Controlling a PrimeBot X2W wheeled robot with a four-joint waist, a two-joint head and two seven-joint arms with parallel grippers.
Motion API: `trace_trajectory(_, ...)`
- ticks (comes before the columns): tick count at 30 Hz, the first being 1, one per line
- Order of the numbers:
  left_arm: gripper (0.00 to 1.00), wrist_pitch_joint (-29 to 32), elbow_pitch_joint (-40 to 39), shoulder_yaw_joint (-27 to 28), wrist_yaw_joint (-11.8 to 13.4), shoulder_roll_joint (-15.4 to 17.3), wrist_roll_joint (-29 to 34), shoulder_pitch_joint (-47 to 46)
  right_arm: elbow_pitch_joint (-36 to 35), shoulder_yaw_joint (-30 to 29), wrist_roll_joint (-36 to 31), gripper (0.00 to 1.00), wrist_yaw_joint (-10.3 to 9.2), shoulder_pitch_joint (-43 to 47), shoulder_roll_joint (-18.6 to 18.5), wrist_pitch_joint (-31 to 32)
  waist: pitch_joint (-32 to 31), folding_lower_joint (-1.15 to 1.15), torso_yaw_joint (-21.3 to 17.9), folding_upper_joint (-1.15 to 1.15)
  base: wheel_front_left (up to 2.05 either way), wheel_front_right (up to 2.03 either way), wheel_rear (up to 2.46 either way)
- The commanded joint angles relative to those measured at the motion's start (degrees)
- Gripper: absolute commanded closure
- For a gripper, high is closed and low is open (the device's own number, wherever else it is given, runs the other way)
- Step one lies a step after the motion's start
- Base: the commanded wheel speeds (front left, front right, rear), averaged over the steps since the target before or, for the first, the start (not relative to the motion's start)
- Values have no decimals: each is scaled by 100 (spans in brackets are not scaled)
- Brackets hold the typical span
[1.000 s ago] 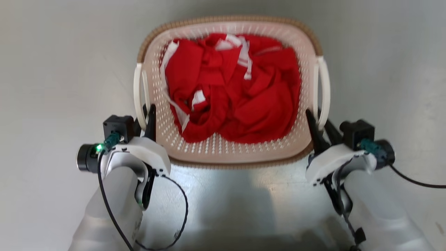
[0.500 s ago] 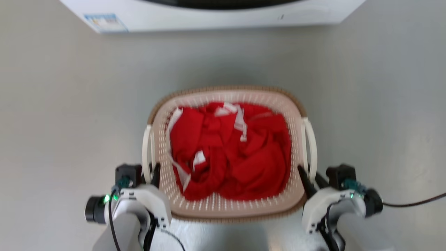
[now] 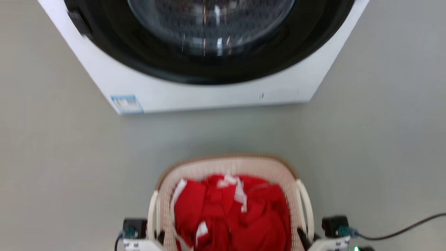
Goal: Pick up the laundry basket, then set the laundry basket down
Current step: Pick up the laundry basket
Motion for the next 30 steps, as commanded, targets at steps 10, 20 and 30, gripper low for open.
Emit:
trace_trajectory(10,100,224,185,-200,-69,257,-382,681,142,654,504,100,42,590,-115,224,-1646,0,-263,0,0,0,0)
trace_trajectory(20,100,373,271,-392,-72,257,-505,643,190,917,875,100,42,521,-115,343,-1832,0,-322,0,0,0,0)
trace_trajectory(30,100,370,391,-456,-72,257,-569,524,295,1093,1141,100,42,342,-115,240,-1766,0,-312,0,0,0,0)
